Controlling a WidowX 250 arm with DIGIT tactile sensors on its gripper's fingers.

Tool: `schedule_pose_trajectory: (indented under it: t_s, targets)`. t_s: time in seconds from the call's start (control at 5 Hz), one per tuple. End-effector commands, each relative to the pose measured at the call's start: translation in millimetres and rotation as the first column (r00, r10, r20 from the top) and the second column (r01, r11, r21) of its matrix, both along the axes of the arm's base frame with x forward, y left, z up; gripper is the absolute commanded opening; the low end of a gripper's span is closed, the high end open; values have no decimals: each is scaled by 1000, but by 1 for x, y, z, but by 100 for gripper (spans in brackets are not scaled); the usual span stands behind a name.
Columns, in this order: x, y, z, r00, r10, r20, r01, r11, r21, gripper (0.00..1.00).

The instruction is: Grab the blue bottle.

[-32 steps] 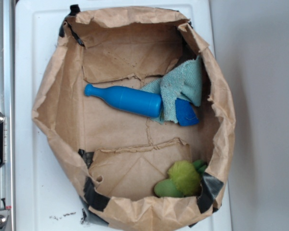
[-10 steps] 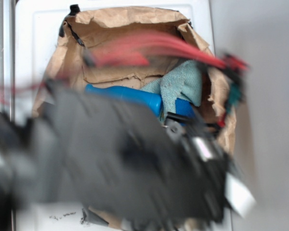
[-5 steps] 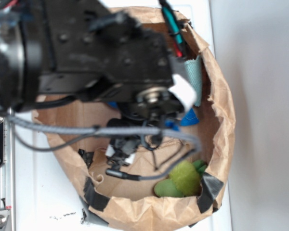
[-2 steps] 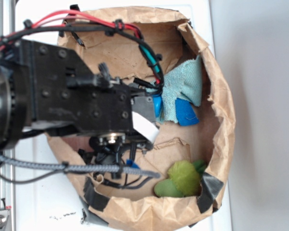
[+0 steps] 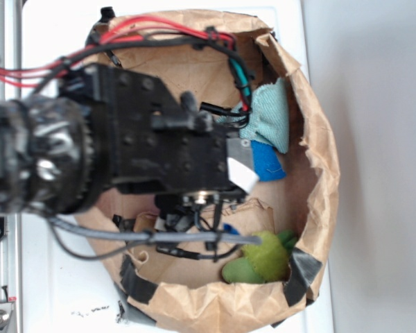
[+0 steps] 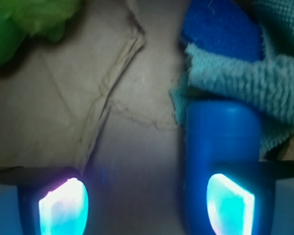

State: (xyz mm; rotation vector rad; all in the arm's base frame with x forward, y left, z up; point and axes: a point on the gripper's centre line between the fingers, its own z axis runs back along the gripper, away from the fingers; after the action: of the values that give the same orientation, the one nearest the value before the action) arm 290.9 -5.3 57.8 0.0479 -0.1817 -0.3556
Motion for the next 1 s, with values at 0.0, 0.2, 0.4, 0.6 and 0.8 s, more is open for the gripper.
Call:
schedule_pose_trajectory:
  t_s: [0.0, 0.2, 0.4, 0.6, 0.8]
  targets:
    - [1, 0, 24, 998, -35, 43, 36, 999, -22, 100]
    - [-5, 8, 43, 998, -37, 44, 40, 997, -68, 100]
    - [-2, 20, 56, 998, -18, 66, 24, 995, -97, 100]
    - [31, 29, 45, 994, 55, 97, -50, 998, -50, 100]
    - [50, 36, 33, 991, 110, 77, -109, 994, -18, 100]
